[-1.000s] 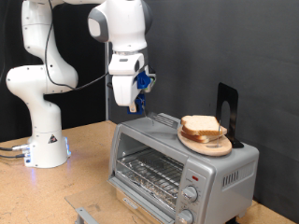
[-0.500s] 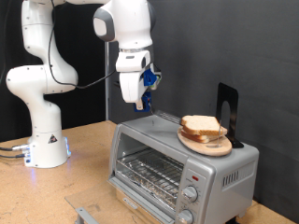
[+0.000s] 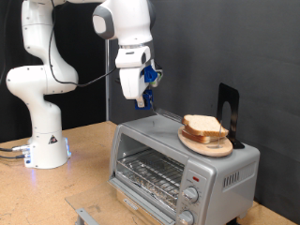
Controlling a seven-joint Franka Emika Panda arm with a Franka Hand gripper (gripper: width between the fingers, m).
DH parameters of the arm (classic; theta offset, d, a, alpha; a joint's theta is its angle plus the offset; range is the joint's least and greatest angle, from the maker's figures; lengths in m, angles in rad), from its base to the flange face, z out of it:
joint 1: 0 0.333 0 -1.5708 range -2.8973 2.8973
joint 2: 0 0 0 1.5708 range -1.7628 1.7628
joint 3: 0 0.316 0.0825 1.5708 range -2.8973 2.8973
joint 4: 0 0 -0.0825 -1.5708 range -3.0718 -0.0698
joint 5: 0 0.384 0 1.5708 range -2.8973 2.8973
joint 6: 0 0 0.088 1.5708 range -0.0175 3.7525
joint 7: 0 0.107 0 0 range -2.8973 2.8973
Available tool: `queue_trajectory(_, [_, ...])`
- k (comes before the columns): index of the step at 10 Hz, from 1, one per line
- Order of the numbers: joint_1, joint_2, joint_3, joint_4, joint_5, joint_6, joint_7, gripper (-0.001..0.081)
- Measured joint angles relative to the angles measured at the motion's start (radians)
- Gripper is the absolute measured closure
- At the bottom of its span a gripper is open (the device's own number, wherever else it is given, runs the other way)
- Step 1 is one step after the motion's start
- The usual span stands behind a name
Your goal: Make a piece of toast with the oven
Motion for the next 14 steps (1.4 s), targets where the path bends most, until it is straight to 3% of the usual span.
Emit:
queue_trajectory(6, [-0.001, 0.005, 0.001, 0.005, -0.001, 0.047, 0.036, 0.0402])
queue_trajectory(11, [-0.001, 0.079, 0.023, 0.039, -0.027, 0.066, 0.113, 0.0402])
queue_trajectory(14, [0.000, 0.109, 0.041, 0.048, -0.054, 0.125, 0.146, 0.0402])
